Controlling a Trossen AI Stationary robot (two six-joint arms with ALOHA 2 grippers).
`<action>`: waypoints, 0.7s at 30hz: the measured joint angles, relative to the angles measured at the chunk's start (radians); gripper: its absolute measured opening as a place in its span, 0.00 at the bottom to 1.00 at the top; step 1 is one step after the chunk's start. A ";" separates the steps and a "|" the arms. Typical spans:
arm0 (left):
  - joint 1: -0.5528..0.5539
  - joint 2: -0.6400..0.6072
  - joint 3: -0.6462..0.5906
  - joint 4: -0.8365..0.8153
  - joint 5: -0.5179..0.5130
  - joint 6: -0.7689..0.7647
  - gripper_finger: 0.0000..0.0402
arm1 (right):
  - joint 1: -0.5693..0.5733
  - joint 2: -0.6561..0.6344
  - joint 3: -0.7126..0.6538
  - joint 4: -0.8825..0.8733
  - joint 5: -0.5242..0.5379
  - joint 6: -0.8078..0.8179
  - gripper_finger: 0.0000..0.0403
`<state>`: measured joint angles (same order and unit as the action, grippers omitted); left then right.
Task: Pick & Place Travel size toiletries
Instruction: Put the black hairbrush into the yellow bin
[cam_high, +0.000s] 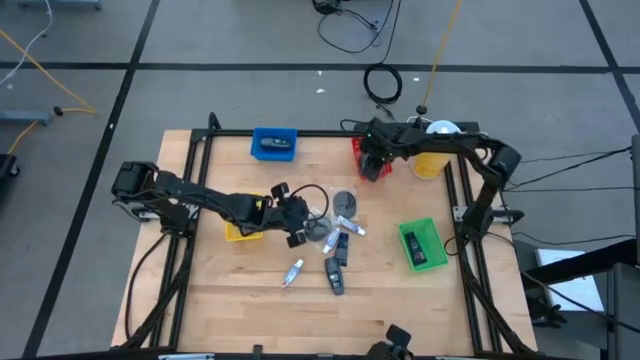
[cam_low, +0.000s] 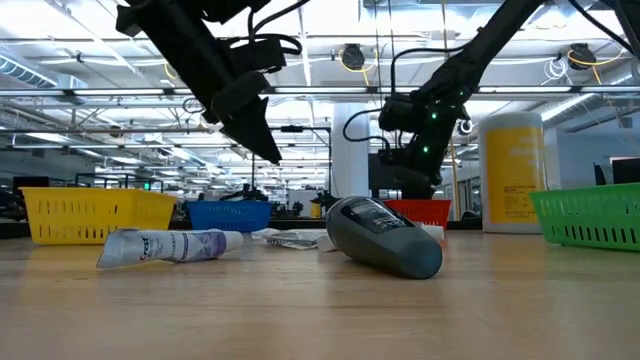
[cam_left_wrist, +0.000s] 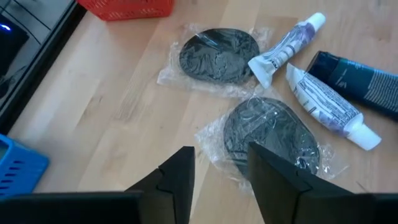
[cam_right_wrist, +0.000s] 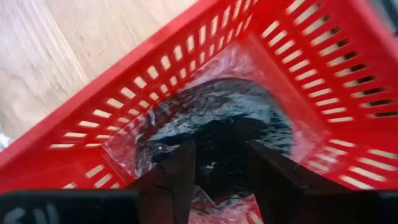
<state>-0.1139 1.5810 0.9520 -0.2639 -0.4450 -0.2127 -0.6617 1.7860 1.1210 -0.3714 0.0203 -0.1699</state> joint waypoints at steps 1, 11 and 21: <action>0.000 0.000 0.000 0.000 0.000 0.000 0.35 | 0.000 0.006 0.000 -0.001 0.002 0.000 0.31; 0.000 0.000 0.000 -0.001 0.001 0.000 0.30 | 0.000 0.012 -0.002 0.001 0.007 -0.037 0.02; 0.000 0.000 0.000 -0.001 0.002 0.000 0.30 | 0.038 -0.193 -0.002 -0.006 0.137 -0.034 0.00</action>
<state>-0.1139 1.5810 0.9520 -0.2653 -0.4431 -0.2131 -0.6241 1.5934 1.1191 -0.3771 0.1569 -0.2035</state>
